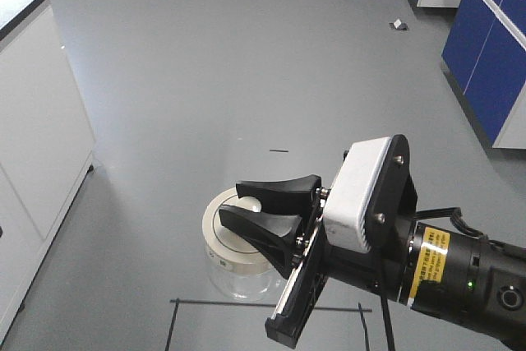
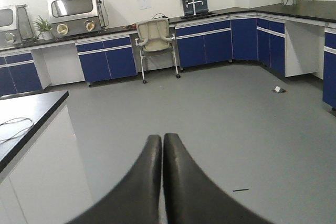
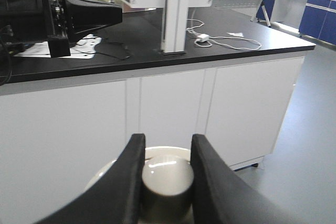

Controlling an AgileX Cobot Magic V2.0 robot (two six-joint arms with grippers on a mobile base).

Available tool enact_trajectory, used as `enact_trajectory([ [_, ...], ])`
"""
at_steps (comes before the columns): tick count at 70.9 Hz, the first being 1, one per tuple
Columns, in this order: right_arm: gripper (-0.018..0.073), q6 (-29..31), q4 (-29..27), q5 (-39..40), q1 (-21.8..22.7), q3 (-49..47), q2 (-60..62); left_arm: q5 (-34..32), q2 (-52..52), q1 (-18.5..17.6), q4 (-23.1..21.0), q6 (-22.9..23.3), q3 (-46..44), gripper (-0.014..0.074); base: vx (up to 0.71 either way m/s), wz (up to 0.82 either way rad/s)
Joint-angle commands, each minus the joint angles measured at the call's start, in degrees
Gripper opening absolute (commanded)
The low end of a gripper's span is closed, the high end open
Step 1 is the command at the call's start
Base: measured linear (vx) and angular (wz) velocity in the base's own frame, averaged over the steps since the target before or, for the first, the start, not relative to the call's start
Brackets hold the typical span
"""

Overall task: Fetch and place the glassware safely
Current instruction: 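Hold the jar in the right gripper while the base drives away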

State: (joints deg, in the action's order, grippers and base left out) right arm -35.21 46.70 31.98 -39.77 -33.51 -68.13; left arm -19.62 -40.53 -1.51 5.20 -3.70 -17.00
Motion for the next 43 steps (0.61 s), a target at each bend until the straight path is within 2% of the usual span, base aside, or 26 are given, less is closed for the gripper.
enact_trajectory([
  [1, -0.0003, 0.0, -1.8, 4.7, 0.0, -1.8, 1.4, -4.5, 0.2, 0.0, -0.3, 0.4, -1.5, -0.0007, 0.43, -0.03],
  [43, -0.0003, 0.0, -1.8, 4.7, 0.0, -1.8, 1.4, -4.5, 0.2, 0.0, -0.3, 0.4, -1.5, -0.0007, 0.44, -0.06],
])
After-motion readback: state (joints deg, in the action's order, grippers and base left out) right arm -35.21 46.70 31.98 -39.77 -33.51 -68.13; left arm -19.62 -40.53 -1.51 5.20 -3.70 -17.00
